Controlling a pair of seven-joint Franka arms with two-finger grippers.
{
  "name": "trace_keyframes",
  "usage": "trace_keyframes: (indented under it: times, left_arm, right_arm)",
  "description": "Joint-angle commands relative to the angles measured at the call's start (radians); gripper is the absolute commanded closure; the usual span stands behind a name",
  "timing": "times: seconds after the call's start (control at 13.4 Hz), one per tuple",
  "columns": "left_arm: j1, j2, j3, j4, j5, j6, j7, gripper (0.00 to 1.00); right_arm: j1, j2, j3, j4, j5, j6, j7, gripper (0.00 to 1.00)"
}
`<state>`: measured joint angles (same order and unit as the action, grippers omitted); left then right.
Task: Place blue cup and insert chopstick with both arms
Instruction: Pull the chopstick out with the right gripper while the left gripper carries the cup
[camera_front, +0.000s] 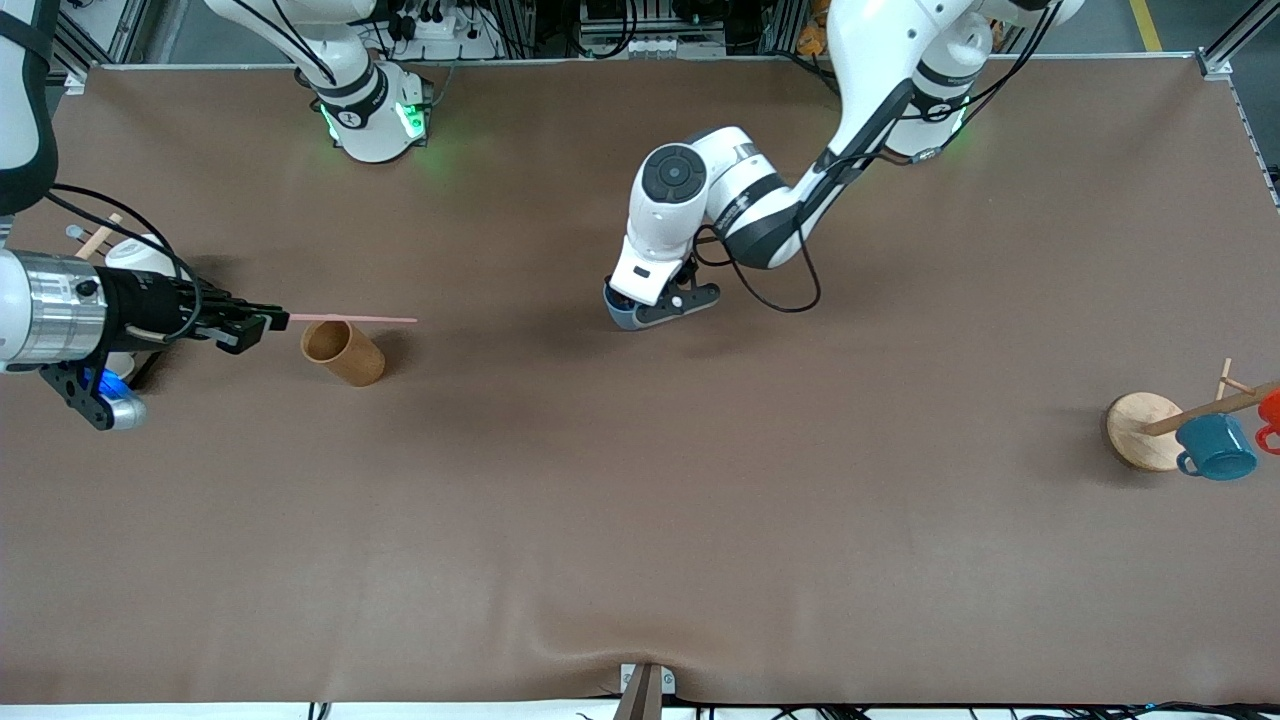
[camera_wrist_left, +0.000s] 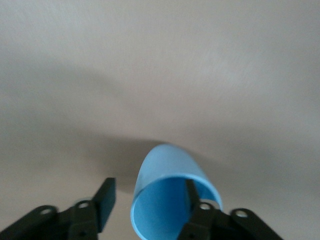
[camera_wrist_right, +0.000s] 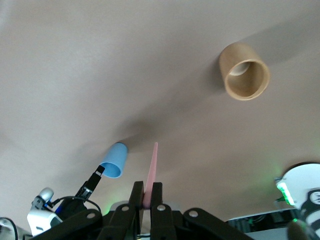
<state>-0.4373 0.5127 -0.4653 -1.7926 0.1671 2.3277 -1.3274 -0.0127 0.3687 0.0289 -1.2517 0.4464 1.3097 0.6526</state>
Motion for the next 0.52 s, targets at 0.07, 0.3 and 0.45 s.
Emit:
trace_keyframes:
  times: [0.07, 0.3, 0.45]
  left_arm:
    - [0.081, -0.184, -0.001, -0.013, 0.022, -0.109, -0.010, 0.00]
    - [0.133, -0.221, -0.001, 0.065, 0.019, -0.216, 0.023, 0.00]
    - [0.170, -0.220, -0.001, 0.143, 0.018, -0.299, 0.072, 0.00]
  right_arm:
    - [0.034, -0.189, 0.009, -0.308, 0.055, 0.175, 0.054, 1.00]
    - [0.088, -0.269, 0.013, -0.451, 0.069, 0.285, 0.128, 1.00]
    - [0.160, -0.275, 0.014, -0.485, 0.071, 0.350, 0.229, 1.00]
